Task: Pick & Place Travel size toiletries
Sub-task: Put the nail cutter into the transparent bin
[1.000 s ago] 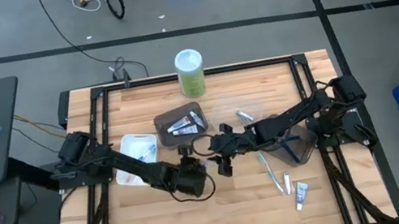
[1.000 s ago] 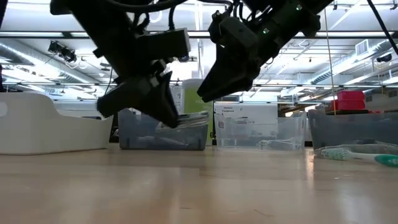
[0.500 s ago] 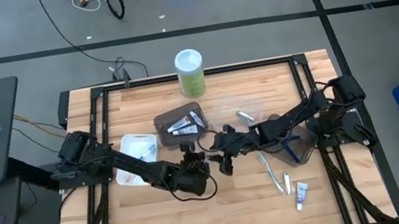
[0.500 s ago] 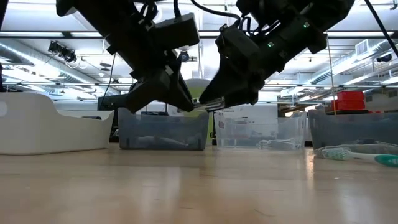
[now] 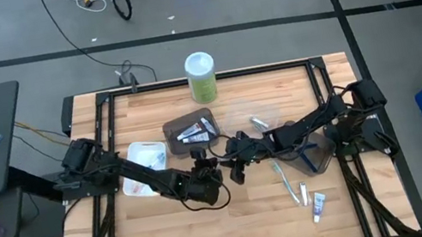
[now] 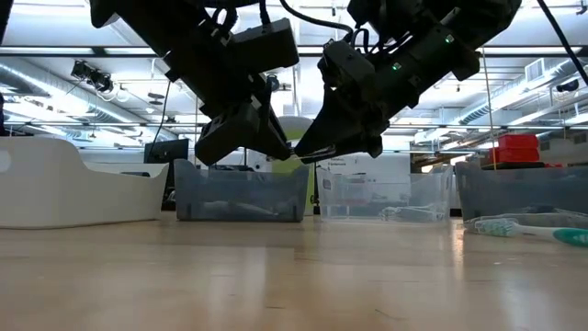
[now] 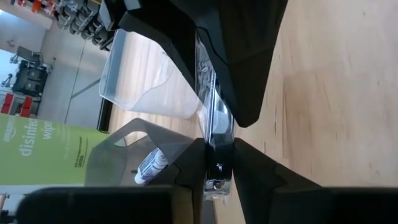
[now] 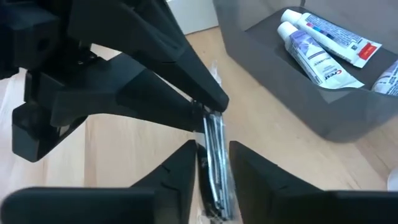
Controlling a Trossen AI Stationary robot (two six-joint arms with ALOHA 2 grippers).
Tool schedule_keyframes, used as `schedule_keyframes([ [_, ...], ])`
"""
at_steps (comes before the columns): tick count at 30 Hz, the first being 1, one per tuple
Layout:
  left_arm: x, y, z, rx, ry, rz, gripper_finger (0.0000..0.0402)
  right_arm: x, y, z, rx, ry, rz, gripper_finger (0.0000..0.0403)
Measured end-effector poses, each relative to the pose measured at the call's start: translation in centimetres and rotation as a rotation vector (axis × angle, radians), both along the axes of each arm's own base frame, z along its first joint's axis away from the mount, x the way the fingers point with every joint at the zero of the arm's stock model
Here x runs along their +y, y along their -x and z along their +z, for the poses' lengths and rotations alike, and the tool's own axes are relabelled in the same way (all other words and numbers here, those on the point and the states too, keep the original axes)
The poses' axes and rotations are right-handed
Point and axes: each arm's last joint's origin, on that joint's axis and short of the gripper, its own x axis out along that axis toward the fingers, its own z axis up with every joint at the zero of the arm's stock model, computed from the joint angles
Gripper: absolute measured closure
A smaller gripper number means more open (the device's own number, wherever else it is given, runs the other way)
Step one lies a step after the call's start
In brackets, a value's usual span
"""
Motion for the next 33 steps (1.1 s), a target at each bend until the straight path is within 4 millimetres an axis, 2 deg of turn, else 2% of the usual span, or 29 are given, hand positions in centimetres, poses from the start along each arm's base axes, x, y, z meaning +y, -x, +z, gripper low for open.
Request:
schedule_keyframes([
  [9,0.2,-0.1,-0.1,0.002,0.032,-0.003,0.0306,0.0,0.0,-0.1,0.013,0.006,0.033,0.0376],
  [14,0.7,-0.3,-0.1,0.000,0.050,0.011,0.0286,0.0,0.2,-0.2,0.037,0.002,0.044,0.0379],
  [19,1.4,-0.6,-0.2,-0.012,0.151,0.024,0.0269,-0.1,1.4,-0.8,0.190,-0.009,0.023,0.0379],
  [23,1.7,-0.7,-0.3,-0.004,0.206,0.017,0.0265,-0.3,2.9,1.4,0.282,0.024,-0.038,0.0379],
  [27,2.0,-1.0,-0.3,-0.015,0.254,0.004,0.0264,-0.7,5.2,4.5,0.333,0.153,-0.083,0.0378],
  [33,2.5,-1.6,-0.1,-0.067,0.374,-0.003,0.0266,-2.3,7.9,8.1,0.278,0.372,-0.284,0.0348],
])
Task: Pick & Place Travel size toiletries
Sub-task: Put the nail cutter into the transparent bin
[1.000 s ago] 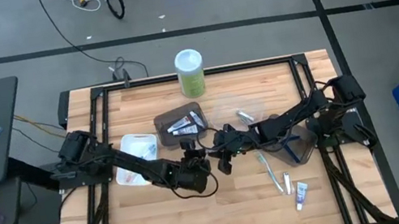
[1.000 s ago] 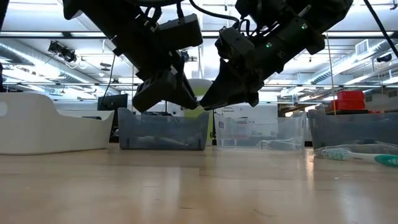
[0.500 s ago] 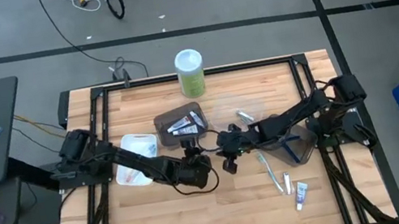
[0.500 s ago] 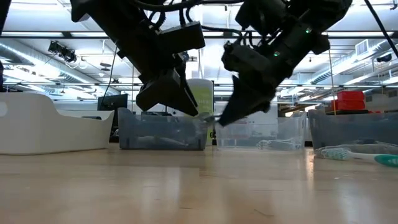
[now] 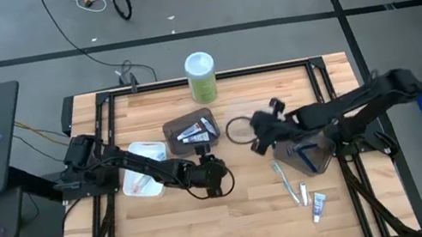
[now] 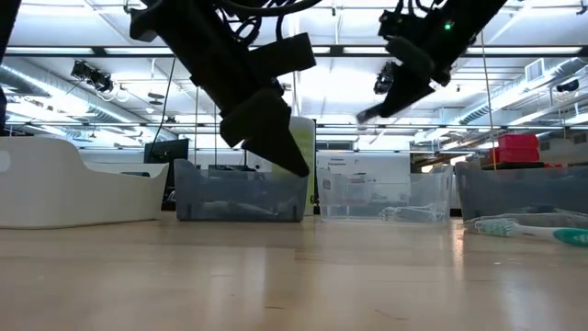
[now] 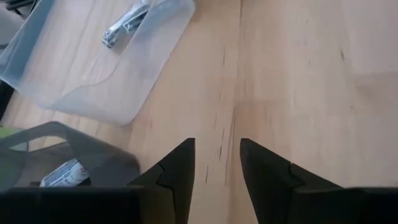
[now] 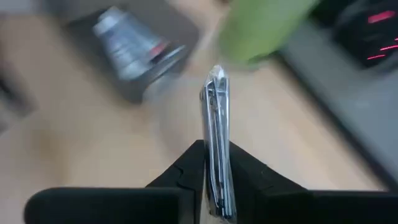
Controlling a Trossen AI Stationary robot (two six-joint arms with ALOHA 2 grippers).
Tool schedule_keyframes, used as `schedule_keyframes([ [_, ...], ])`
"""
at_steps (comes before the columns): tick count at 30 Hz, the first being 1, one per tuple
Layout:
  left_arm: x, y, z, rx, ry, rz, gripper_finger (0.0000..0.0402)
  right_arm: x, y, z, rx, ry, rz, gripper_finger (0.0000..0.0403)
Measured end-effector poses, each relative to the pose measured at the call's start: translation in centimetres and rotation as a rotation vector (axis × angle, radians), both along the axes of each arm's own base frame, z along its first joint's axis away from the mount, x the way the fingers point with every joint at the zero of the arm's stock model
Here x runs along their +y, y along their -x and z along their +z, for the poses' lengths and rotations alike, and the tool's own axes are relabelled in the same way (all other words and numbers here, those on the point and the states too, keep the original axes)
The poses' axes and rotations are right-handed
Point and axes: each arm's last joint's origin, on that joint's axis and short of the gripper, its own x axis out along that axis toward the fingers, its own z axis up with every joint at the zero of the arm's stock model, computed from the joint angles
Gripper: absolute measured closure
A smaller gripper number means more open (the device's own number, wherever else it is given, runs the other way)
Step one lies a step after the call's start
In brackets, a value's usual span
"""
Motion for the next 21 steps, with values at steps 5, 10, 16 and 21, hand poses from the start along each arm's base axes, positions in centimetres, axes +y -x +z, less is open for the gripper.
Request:
schedule_keyframes([
  [5,0.0,-0.2,0.1,-0.014,0.007,-0.008,0.0269,-2.1,0.3,0.2,0.009,0.056,-0.092,0.0344],
  [10,0.0,-0.1,0.1,-0.010,0.011,-0.015,0.0270,-4.5,0.2,-1.4,0.058,-0.026,-0.109,0.0345],
  [16,0.0,-0.1,0.1,-0.009,0.010,-0.015,0.0270,-6.1,0.0,-4.4,0.105,-0.147,-0.009,0.0328],
  [21,0.0,-0.2,0.1,-0.012,0.009,-0.016,0.0270,-6.2,0.2,-5.8,0.145,-0.136,0.024,0.0296],
])
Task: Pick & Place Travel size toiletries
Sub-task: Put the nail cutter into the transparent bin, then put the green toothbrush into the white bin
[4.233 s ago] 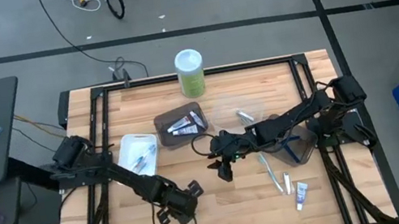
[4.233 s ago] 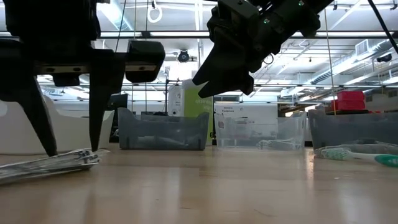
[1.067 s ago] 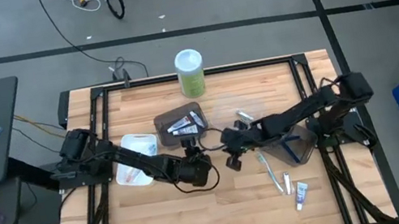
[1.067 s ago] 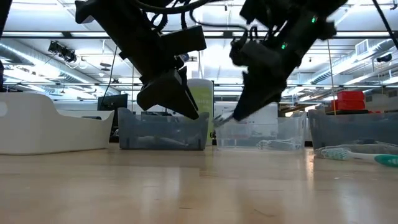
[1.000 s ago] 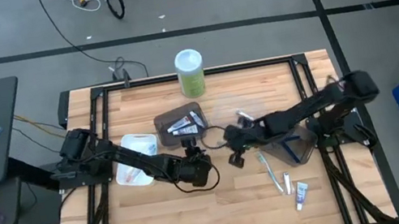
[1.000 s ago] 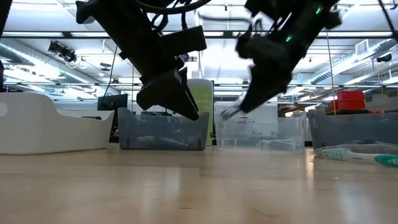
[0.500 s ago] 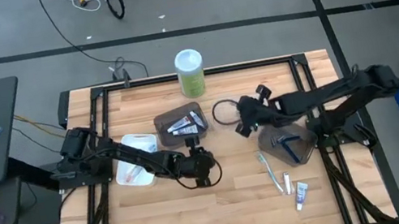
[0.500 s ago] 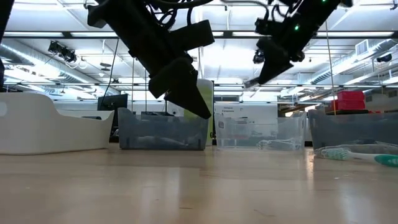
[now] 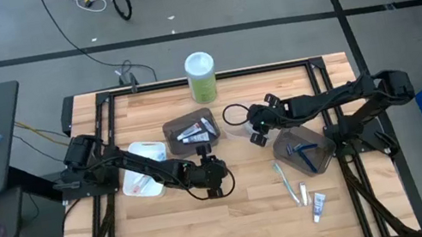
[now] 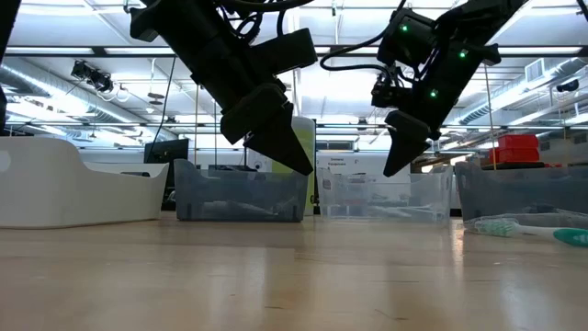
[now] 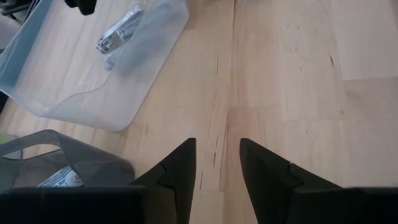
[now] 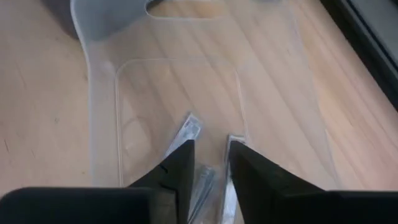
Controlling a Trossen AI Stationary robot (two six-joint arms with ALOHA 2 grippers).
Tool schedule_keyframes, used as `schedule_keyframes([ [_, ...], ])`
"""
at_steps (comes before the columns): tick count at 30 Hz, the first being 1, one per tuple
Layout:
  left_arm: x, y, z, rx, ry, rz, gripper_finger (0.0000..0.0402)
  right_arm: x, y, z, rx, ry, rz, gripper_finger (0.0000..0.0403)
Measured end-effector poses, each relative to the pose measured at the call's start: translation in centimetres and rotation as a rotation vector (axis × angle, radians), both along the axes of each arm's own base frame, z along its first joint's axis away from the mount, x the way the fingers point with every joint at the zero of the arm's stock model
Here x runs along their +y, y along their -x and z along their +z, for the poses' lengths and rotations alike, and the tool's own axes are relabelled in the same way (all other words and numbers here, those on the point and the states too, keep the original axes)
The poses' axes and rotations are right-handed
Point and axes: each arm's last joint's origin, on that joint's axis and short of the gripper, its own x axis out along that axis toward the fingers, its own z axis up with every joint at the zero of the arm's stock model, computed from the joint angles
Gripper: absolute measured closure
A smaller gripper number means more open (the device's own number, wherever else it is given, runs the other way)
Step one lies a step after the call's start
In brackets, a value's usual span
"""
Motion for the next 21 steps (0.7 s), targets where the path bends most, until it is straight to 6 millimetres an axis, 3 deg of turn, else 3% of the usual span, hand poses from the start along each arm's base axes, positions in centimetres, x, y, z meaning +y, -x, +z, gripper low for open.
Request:
schedule_keyframes([
  [4,0.0,0.0,0.0,0.000,-0.006,-0.008,0.0270,0.2,-0.2,0.6,-0.009,0.024,-0.006,0.0271],
  [10,0.0,0.0,0.0,0.003,-0.012,-0.014,0.0270,2.5,-1.6,4.0,-0.092,-0.095,0.119,0.0263],
  [15,0.0,0.0,0.1,0.001,-0.013,-0.015,0.0270,7.7,-2.5,6.1,-0.191,-0.287,0.315,0.0270],
  [21,0.3,-0.2,0.1,-0.006,-0.011,-0.006,0.0270,13.7,-1.2,6.3,-0.172,-0.376,0.421,0.0269],
])
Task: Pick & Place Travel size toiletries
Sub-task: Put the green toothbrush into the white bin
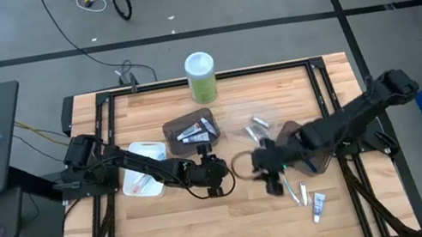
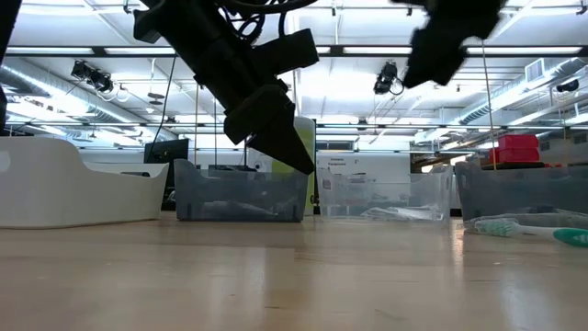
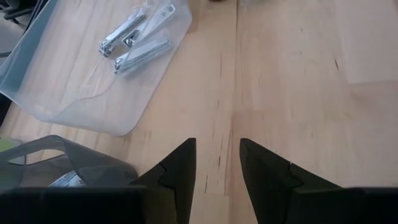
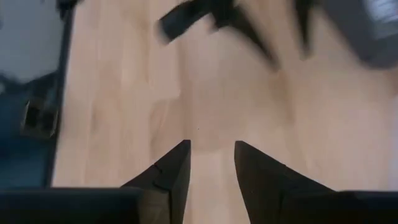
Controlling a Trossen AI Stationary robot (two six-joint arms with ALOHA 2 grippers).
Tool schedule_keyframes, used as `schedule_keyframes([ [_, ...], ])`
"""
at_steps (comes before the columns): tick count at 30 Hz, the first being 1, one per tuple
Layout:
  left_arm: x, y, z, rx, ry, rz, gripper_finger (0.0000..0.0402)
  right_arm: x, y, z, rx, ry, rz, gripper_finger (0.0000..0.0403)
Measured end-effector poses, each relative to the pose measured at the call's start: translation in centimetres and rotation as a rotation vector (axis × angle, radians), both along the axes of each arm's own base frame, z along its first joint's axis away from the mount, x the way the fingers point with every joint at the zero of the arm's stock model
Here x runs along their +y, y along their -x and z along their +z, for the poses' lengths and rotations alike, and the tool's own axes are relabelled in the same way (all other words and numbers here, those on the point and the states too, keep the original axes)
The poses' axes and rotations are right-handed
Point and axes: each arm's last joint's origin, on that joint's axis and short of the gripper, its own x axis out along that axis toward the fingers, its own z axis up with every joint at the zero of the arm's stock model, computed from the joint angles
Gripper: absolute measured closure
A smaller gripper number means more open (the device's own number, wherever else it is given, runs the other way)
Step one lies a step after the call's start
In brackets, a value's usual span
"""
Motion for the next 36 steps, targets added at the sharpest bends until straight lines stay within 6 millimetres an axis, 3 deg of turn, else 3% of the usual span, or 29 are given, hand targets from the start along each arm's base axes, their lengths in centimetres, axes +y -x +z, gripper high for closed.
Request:
schedule_keyframes([
  [4,0.3,-0.1,0.0,-0.001,0.001,0.009,0.0270,2.0,1.1,-1.1,0.098,0.028,0.059,0.0267],
  [10,0.9,-0.2,0.0,-0.005,0.003,0.028,0.0270,2.8,2.0,-3.4,0.339,-0.036,0.042,0.0267],
  [20,1.3,-0.3,0.0,-0.005,0.006,0.035,0.0270,1.8,2.8,-4.9,0.565,-0.104,-0.319,0.0252],
  [36,1.2,-0.3,0.0,-0.003,0.012,0.030,0.0270,2.2,2.1,-8.2,0.753,-0.170,-0.481,0.0203],
])
